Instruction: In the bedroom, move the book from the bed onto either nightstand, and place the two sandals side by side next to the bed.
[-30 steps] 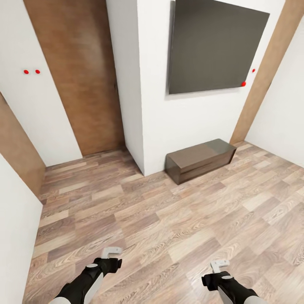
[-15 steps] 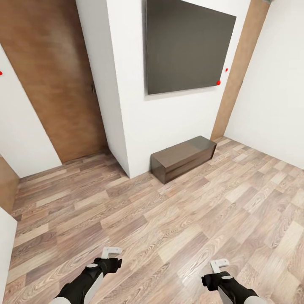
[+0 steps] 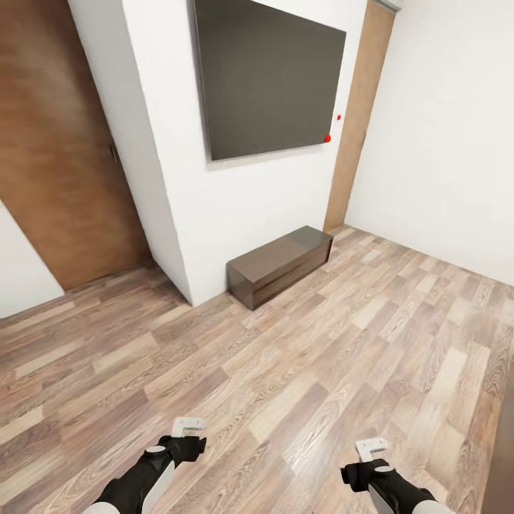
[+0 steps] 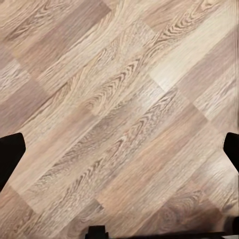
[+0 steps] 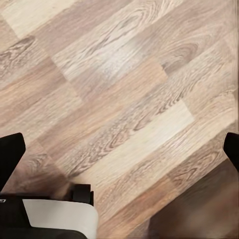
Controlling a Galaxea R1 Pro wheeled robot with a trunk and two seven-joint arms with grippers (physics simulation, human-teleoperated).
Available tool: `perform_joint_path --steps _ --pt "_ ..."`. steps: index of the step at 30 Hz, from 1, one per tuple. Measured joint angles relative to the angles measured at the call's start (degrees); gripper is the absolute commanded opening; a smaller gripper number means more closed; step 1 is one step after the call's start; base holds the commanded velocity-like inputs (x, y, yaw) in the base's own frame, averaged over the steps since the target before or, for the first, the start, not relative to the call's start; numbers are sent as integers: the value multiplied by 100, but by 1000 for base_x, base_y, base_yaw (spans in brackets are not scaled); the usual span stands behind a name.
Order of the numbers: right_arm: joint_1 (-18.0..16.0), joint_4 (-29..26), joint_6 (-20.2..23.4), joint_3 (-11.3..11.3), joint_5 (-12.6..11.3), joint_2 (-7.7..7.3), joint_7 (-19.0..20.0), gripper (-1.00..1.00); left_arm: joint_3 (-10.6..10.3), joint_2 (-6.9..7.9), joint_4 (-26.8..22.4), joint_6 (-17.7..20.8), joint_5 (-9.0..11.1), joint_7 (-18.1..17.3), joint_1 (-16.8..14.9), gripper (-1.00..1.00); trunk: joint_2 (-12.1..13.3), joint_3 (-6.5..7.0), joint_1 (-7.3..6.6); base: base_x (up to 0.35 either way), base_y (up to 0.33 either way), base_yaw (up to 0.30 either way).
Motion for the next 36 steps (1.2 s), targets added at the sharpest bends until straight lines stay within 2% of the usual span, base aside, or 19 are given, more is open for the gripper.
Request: perform_joint_path --steps 6,16,36 --pt "-3 0 0 0 0 0 0 100 -1 0 0 0 3 0 0 100 0 0 0 0 0 -180" --pt "-1 -2 0 0 0 0 0 100 0 0 -4 1 7 0 1 100 -1 0 -1 32 21 -47" --pt "-1 -8 -1 1 7 0 0 100 2 9 -2 -4 0 0 1 100 -1 -1 -3 250 197 -4"
